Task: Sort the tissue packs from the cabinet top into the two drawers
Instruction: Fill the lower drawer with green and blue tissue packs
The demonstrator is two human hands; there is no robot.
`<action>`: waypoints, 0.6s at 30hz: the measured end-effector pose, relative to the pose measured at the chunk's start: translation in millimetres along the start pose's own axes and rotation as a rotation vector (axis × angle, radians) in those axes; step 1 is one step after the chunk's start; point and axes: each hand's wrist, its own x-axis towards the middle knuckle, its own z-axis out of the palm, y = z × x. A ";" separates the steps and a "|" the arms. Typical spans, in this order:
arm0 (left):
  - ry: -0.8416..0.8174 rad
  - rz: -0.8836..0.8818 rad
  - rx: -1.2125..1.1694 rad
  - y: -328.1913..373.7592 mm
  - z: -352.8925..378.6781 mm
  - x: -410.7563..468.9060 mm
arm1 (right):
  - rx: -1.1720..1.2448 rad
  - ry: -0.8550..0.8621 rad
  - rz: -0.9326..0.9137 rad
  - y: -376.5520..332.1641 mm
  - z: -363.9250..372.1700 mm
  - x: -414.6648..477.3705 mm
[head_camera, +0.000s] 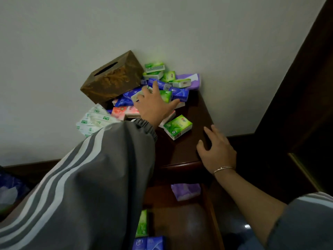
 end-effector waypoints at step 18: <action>-0.005 0.183 -0.203 -42.2 -15.0 7.6 | 0.004 -0.016 0.003 -4.5 -4.7 -3.0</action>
